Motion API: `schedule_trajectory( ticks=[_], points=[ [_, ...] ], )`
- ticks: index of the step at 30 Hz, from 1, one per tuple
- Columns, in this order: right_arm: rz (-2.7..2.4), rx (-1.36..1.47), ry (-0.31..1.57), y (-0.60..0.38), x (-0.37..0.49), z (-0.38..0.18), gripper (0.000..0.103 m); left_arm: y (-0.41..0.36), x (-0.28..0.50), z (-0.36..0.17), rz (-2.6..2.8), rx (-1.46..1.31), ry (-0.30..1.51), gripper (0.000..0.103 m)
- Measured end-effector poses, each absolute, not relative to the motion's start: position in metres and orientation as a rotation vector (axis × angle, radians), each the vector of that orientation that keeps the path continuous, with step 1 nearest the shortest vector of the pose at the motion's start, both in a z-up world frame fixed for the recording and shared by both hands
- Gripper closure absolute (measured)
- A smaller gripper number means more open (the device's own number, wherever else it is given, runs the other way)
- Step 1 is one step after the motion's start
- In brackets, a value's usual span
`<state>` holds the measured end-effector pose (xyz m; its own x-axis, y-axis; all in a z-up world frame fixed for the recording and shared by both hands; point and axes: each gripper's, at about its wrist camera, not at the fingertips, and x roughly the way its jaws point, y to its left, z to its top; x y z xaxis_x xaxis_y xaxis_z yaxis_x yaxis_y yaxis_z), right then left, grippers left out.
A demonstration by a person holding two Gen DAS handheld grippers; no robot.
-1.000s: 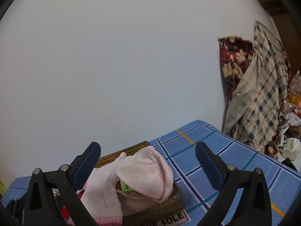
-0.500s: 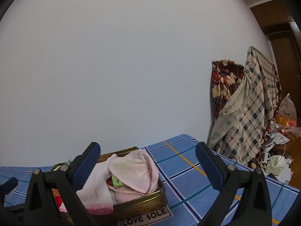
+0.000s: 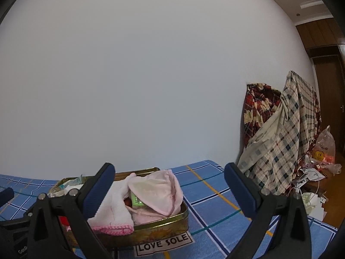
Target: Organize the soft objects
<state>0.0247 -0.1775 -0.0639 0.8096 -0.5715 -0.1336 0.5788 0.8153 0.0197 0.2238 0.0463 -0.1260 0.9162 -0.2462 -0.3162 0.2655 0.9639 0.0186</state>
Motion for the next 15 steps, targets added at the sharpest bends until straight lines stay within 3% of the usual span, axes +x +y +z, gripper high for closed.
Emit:
schedule_trajectory(
  ticks=[15],
  points=[
    [-0.561, 0.025, 0.126, -0.165, 0.017, -0.067, 0.0, 0.052, 0.211, -0.125, -0.245, 0.058, 0.283, 0.006]
  ],
)
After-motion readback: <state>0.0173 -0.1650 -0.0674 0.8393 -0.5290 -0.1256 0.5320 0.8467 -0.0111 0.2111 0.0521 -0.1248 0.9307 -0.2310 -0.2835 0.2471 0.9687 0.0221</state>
